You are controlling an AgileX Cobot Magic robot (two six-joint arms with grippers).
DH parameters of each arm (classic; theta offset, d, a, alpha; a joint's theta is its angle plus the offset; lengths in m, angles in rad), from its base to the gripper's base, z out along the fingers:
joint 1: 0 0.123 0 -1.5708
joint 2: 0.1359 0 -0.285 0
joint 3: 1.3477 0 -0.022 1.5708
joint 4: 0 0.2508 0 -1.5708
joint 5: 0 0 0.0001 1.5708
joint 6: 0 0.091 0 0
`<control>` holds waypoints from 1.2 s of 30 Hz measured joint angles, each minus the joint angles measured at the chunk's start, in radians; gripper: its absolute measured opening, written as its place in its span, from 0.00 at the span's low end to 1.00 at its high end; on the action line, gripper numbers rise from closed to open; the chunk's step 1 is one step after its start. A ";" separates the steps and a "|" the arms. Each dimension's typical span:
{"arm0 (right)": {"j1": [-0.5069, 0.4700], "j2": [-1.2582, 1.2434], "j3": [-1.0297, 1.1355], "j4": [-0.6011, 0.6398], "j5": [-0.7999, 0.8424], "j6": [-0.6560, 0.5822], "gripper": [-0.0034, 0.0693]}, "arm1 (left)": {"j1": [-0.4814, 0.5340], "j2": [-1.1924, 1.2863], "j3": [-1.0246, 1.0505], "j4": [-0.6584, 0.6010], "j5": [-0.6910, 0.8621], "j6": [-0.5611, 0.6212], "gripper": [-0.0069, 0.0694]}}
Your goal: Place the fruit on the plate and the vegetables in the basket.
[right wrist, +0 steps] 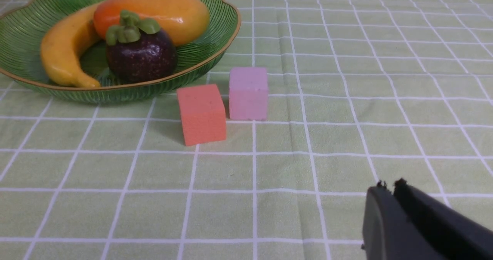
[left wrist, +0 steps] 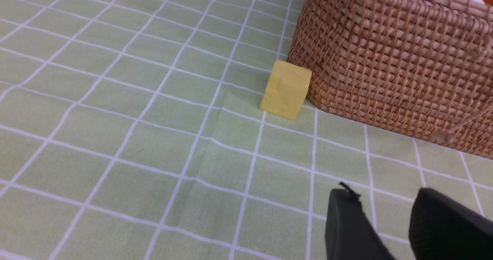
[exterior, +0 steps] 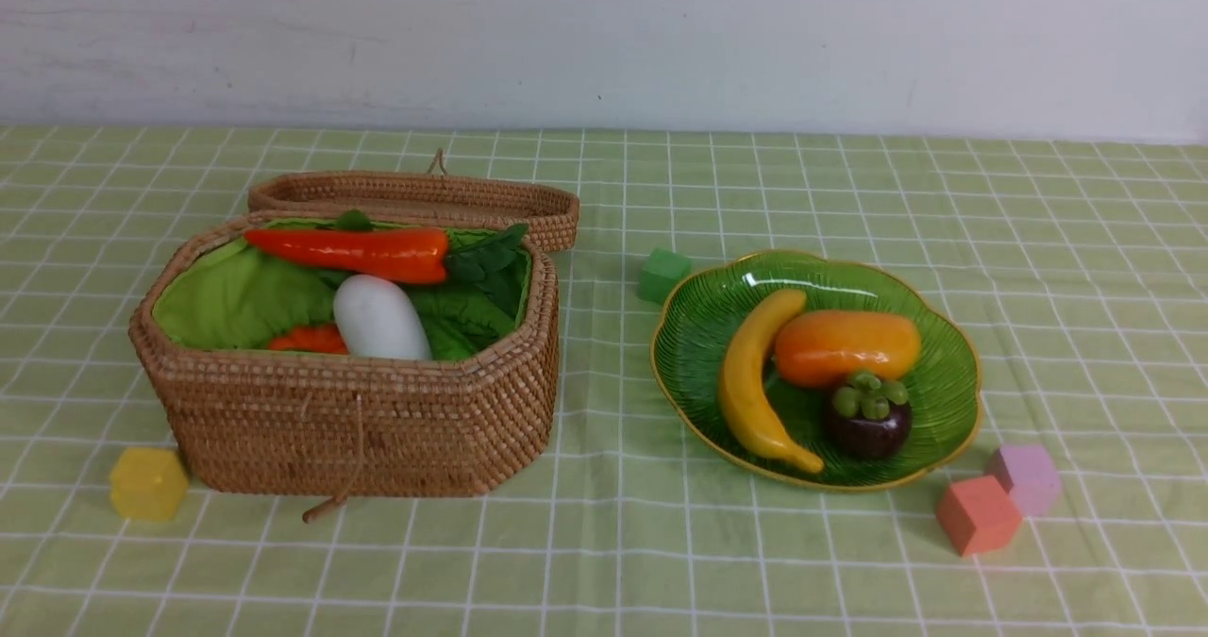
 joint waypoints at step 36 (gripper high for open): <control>0.000 0.000 0.000 0.001 0.000 0.000 0.18 | 0.000 0.000 0.000 0.000 0.001 0.000 0.40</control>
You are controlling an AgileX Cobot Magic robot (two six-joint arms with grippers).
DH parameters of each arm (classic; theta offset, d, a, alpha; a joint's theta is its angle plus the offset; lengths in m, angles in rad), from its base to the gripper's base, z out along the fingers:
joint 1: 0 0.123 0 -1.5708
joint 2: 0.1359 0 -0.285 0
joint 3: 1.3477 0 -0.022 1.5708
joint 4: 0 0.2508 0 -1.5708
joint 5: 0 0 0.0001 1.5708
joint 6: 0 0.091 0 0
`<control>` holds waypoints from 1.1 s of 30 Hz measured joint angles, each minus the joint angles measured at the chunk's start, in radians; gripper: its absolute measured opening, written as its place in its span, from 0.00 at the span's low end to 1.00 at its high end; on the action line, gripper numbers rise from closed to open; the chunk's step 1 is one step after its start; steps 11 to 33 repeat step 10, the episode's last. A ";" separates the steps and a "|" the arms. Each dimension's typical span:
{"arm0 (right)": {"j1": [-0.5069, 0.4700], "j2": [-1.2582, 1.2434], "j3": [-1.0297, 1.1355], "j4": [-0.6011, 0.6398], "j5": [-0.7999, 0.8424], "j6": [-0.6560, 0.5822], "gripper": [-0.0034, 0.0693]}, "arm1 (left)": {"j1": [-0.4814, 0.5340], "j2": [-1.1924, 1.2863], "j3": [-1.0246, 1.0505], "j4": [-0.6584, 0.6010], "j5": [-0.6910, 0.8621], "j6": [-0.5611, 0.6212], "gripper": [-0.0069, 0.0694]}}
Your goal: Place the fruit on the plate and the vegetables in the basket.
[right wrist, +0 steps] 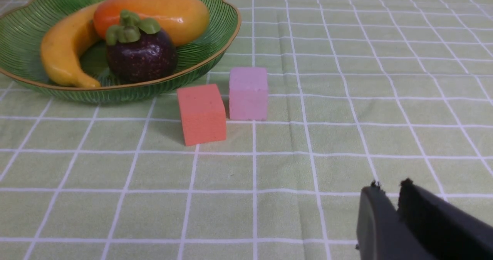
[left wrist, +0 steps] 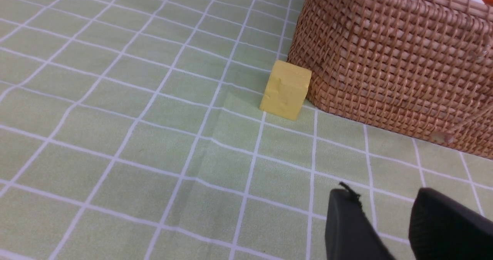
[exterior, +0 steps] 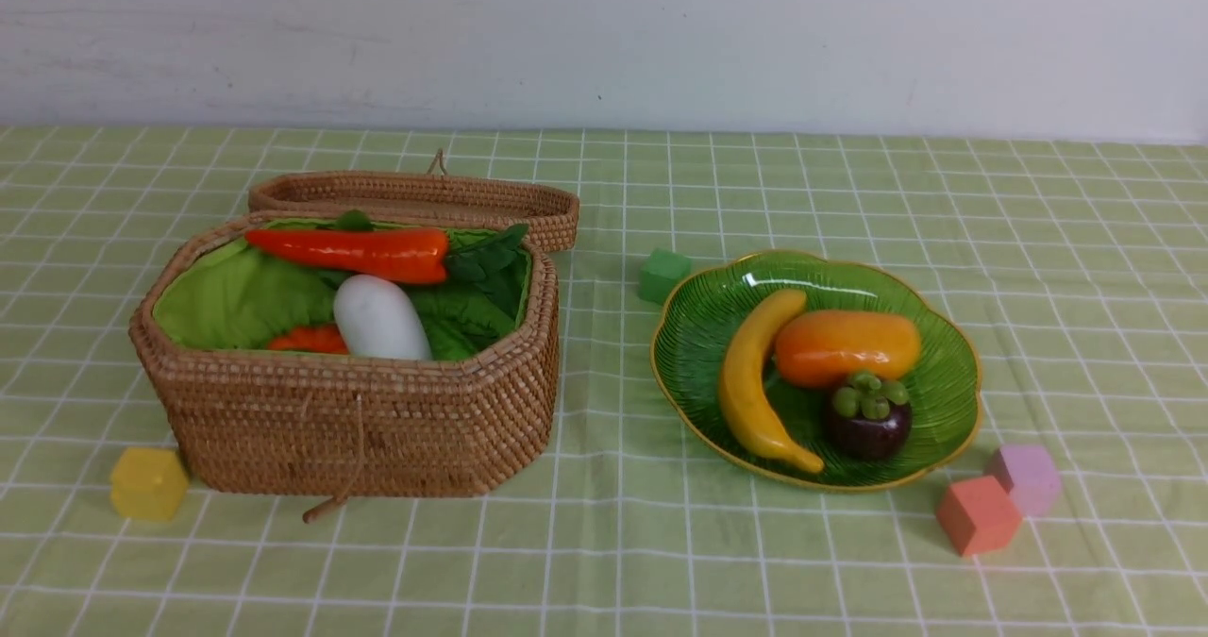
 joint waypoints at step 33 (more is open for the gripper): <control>0.000 0.000 0.000 0.001 0.000 0.000 0.20 | 0.000 0.000 0.000 0.000 0.000 0.000 0.40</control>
